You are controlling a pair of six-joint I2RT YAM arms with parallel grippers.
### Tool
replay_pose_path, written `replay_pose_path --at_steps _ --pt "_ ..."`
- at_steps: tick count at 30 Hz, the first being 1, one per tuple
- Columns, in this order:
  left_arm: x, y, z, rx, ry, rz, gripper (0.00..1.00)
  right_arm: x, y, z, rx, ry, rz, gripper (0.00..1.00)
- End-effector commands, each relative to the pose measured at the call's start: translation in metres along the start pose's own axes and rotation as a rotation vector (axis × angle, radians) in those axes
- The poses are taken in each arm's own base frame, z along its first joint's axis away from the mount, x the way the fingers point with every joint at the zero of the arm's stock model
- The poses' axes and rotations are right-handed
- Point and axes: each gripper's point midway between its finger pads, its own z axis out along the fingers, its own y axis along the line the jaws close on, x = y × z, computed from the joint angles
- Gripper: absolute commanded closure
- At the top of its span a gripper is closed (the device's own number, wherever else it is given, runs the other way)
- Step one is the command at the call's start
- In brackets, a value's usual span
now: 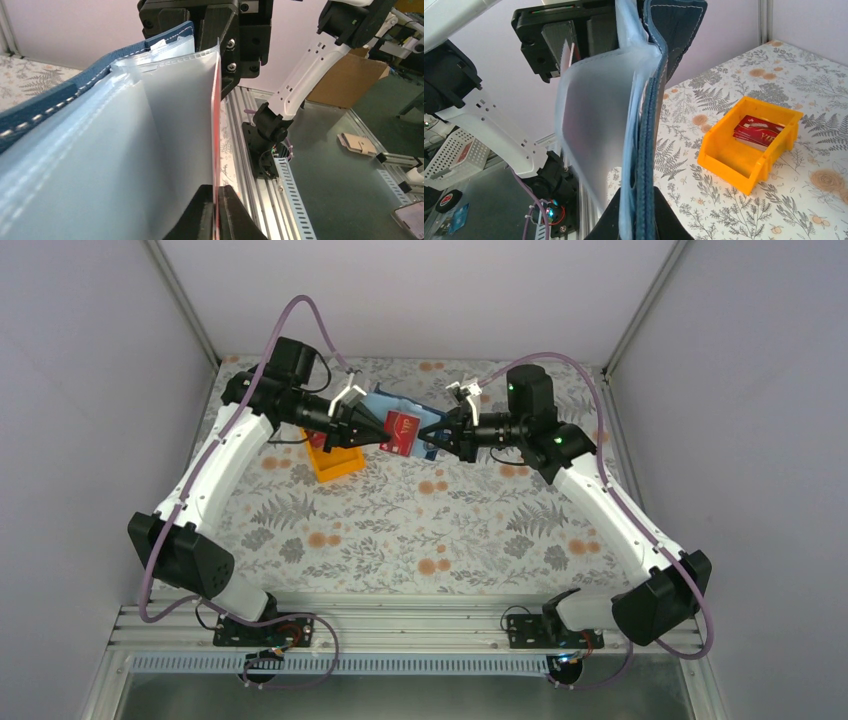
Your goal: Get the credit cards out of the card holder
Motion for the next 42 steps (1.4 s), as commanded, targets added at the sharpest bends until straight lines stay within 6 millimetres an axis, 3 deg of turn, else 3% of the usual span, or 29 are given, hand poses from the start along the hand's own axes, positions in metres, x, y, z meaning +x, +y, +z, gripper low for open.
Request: replay_pose_path --at_steps 1,11,15,21,27,31,35,42 --pt "-0.012 -0.012 -0.004 0.030 -0.039 0.066 0.88 -0.006 0.012 -0.008 -0.030 -0.022 -0.045 0.96" --pt "-0.011 -0.008 -0.002 0.036 -0.047 0.047 0.86 -0.007 0.014 -0.009 -0.039 -0.019 -0.046 0.96" --pt "-0.007 -0.004 0.002 0.032 -0.039 0.029 0.74 -0.007 0.017 -0.008 -0.060 -0.019 -0.049 0.96" --pt "-0.005 0.004 0.012 0.021 -0.015 0.004 0.66 -0.007 0.023 -0.008 -0.099 -0.015 -0.058 0.96" --pt "-0.008 0.001 0.022 0.052 -0.009 0.003 0.65 -0.007 0.022 -0.007 -0.097 -0.015 -0.058 0.96" --pt "-0.013 -0.006 0.023 0.079 -0.013 0.015 0.73 -0.008 0.020 -0.007 -0.093 -0.014 -0.061 0.96" --pt "-0.014 -0.017 0.020 0.091 -0.015 0.053 0.96 -0.006 0.016 -0.006 -0.077 -0.004 -0.062 0.96" --pt "-0.010 -0.020 0.014 0.086 -0.019 0.064 0.97 -0.007 0.014 -0.008 -0.065 -0.007 -0.058 0.96"
